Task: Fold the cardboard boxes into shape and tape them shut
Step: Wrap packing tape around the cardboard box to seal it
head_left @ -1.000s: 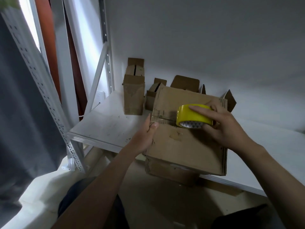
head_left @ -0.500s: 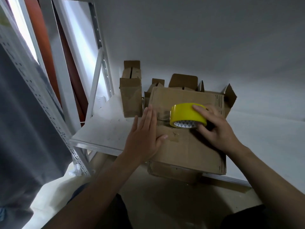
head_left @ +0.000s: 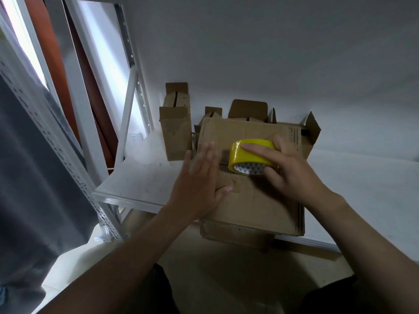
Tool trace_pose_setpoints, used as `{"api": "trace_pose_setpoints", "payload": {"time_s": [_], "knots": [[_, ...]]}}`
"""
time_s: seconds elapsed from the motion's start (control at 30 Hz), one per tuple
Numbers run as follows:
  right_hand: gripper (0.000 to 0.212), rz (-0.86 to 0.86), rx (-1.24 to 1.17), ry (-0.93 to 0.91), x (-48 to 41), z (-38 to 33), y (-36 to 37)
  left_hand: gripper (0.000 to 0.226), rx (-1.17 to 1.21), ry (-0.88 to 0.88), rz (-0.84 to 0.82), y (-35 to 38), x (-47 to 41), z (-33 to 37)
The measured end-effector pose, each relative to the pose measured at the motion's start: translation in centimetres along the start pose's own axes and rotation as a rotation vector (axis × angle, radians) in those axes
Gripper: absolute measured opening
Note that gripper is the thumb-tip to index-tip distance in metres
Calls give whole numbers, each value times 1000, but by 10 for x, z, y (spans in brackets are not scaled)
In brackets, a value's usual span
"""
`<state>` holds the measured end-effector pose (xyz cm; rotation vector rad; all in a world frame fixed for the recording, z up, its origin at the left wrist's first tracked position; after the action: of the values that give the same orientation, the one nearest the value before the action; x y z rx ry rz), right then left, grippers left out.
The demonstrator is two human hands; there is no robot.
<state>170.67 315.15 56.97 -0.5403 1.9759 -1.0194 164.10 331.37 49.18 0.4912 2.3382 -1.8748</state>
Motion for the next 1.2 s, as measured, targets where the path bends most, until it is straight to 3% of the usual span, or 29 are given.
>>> {"api": "trace_pose_setpoints", "payload": {"time_s": [0.07, 0.2, 0.33, 0.6, 0.7, 0.9, 1.1, 1.2], "knots": [[69, -17, -25, 5, 2, 0, 2, 92, 12, 113, 29, -1, -9, 14], [70, -50, -27, 30, -3, -4, -3, 96, 17, 107, 1, -1, -13, 13], [57, 103, 120, 44, 9, 17, -38, 102, 14, 68, -20, 1, -7, 5], [81, 29, -248, 122, 33, 48, -22, 108, 25, 43, -24, -3, -27, 33], [86, -10, -191, 86, 29, 48, -21, 103, 50, 58, 0, -4, -42, 51], [61, 141, 105, 89, 45, 66, -69, 106, 44, 34, -47, 1, -36, 42], [69, 86, -73, 131, 52, 68, -56, 115, 131, -18, -66, -4, -47, 52], [77, 74, -87, 135, 51, 67, -52, 109, 147, 1, -48, -5, -62, 68]]}}
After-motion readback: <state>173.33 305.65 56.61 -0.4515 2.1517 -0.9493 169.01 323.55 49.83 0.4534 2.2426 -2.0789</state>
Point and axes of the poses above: each hand's wrist, its own x-axis away from the middle knuckle, its own y-axis out of the palm, z = x × y, the point moved 8 cm from there along -x, towards the middle knuckle, and after that the axes turned 15 degrees about y, right-handed, at the moved point
